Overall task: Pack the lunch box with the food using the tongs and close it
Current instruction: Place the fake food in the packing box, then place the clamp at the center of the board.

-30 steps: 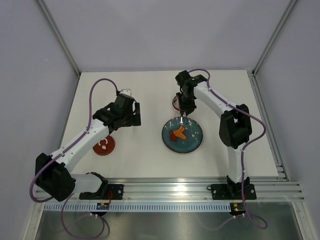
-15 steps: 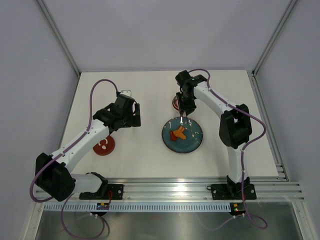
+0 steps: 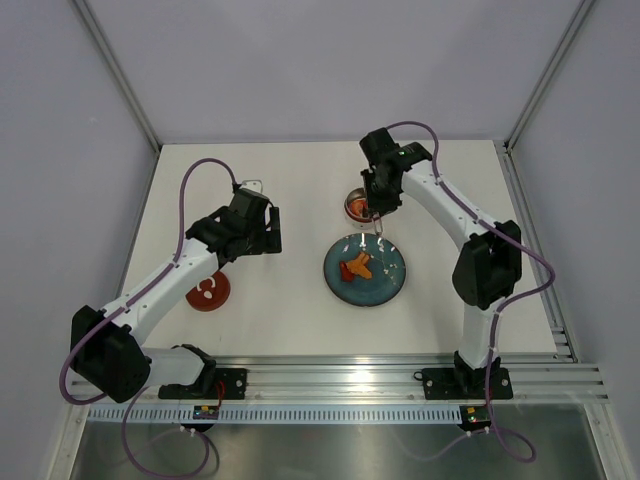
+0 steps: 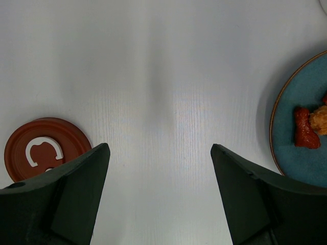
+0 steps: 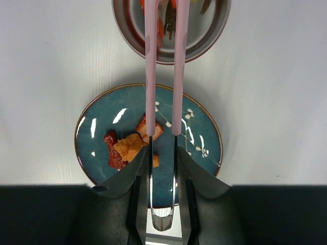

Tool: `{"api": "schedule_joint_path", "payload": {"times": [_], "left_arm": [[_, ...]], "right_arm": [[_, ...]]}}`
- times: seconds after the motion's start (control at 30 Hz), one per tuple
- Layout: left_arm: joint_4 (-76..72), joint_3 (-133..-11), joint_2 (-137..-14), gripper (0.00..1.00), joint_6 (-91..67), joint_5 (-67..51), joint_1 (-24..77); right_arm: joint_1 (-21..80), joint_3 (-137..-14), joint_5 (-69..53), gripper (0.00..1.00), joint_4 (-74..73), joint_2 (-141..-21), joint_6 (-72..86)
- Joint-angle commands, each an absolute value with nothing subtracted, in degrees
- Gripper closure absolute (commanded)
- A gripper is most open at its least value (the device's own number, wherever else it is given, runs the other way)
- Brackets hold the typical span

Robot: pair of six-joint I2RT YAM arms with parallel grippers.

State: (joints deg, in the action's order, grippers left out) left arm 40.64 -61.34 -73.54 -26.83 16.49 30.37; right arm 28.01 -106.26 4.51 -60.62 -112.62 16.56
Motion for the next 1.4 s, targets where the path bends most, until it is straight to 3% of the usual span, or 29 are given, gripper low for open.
{"api": "schedule_joint_path", "payload": {"times": [0.0,0.3,0.47,0.67,0.77,0.87,0.97,1.07,1.2,1.37], "left_arm": [[39.37,-62.31,-72.07,0.15,-26.81,17.93,30.23],[39.64,-62.75,-72.25,0.15,-26.37,18.02,30.23],[39.55,-63.19,-72.68,0.15,-26.46,17.75,30.23],[39.81,-63.28,-72.77,0.15,-26.54,17.67,30.15],[40.25,-63.28,-72.34,0.15,-26.28,17.93,30.15],[40.6,-63.19,-71.54,0.15,-26.19,18.54,30.15],[40.87,-63.02,-70.93,0.15,-26.19,18.81,30.15],[41.13,-62.84,-70.32,0.15,-26.19,19.16,30.06],[41.48,-63.28,-70.05,0.15,-25.93,19.6,30.15],[42.01,-64.16,-69.96,0.15,-25.4,20.13,29.79]], "right_arm": [[25.67,-104.61,9.58,0.92,-58.19,-105.56,17.66],[10.92,-85.81,10.28,0.92,-49.68,-97.04,18.98],[6.69,-78.15,13.27,0.91,-42.13,-95.89,20.47],[5.27,-71.9,17.05,0.84,-32.19,-98.52,22.59],[4.75,-72.15,18.19,0.66,-30.85,-101.68,22.76],[4.31,-73.65,18.46,0.36,-30.76,-104.06,22.33],[4.22,-75.49,19.07,0.22,-31.81,-104.42,22.06],[4.13,-76.73,18.9,0.2,-32.95,-102.31,22.24],[4.13,-77.69,18.9,0.08,-35.15,-98.27,22.94],[4.13,-76.99,18.54,0.01,-37.44,-91.77,23.9]]}}
